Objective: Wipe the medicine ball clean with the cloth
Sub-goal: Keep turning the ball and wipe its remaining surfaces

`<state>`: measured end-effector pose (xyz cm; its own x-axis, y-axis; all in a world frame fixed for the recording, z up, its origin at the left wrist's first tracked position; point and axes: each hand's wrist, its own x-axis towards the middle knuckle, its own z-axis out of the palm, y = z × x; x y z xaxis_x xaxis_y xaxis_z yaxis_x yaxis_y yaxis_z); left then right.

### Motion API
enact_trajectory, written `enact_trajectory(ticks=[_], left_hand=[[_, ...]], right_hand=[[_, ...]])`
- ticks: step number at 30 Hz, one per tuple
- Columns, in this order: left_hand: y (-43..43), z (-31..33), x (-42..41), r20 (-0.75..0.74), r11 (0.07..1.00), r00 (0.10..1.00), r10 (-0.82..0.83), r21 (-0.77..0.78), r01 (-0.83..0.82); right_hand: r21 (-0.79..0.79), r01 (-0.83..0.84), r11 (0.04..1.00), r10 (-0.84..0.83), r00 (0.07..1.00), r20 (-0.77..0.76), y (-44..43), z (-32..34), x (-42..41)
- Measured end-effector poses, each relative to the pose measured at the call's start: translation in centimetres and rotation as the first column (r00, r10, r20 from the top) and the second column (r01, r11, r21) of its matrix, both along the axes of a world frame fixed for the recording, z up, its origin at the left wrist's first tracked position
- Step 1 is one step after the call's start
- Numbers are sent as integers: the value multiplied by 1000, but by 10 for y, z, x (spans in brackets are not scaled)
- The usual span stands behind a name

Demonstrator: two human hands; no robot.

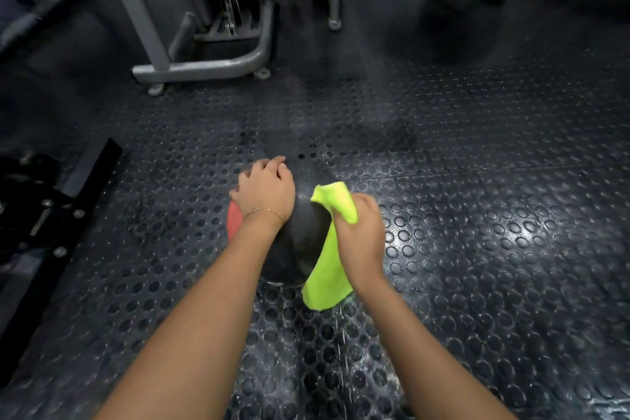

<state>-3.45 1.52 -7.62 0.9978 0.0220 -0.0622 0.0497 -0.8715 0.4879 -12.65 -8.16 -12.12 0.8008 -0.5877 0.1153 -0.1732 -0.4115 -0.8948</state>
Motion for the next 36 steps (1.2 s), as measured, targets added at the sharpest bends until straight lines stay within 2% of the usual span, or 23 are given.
enact_trajectory(ticks=[4, 5, 6, 8, 9, 10, 14, 15, 17, 19, 20, 23, 25, 28, 30, 33, 35, 36], left_hand=[[6, 4, -8, 0, 1000, 1000, 24, 16, -24], [6, 6, -10, 13, 999, 999, 32, 15, -32], [5, 7, -13, 31, 999, 999, 40, 14, -40], [3, 4, -23, 87, 998, 994, 63, 6, -64], [1, 2, -28, 118, 997, 990, 75, 3, -76], [0, 0, -31, 139, 997, 987, 79, 5, -81], [3, -5, -32, 122, 998, 992, 18, 52, -25], [3, -6, -33, 117, 997, 993, -5, 74, -4], [4, -8, -39, 128, 996, 991, -24, 94, 12], [6, -9, -42, 152, 996, 988, -16, 86, 3], [9, -10, -43, 154, 997, 988, -16, 83, 4], [20, -10, -44, 158, 998, 987, -43, 53, 35], [27, -11, -47, 185, 997, 980, -69, 32, 64], [33, -14, -64, 248, 995, 963, -103, 33, 98], [35, -15, -73, 278, 993, 954, -113, 66, 99], [28, -6, -65, 159, 996, 986, -46, 77, 34], [16, 3, -53, 81, 995, 993, 90, 37, -93], [11, 4, -50, 47, 991, 991, 123, 50, -125]], right_hand=[[-142, -128, 982, 138, 988, 63, 18, -3, -34], [-112, -119, 987, 128, 989, 76, 17, -7, -38], [-17, -55, 998, 56, 996, 67, 12, -10, -37], [242, 156, 958, -148, 988, -51, 0, -16, -27], [281, 221, 934, -197, 974, -112, -3, -17, -25], [249, 232, 940, -206, 970, -127, -1, -18, -26], [92, 25, 995, -24, 1000, -8, 17, -5, -40], [100, 56, 993, -53, 998, -36, 12, -6, -35], [226, 175, 958, -142, 977, -157, -7, -5, -22], [305, 209, 929, -138, 961, -241, -19, -4, -17], [268, 174, 947, -112, 966, -231, -17, -3, -19], [117, 18, 993, -10, 997, -74, 8, 1, -41], [117, 46, 992, -41, 998, -45, 13, -4, -45], [199, 141, 970, -94, 970, -225, -6, -16, -34], [185, 162, 969, -105, 952, -287, -12, -15, -33], [15, 43, 999, -41, 991, -125, 10, 2, -52], [-8, -20, 1000, 20, 999, -31, 23, 9, -58], [14, -25, 1000, 26, 999, -30, 22, 9, -55]])
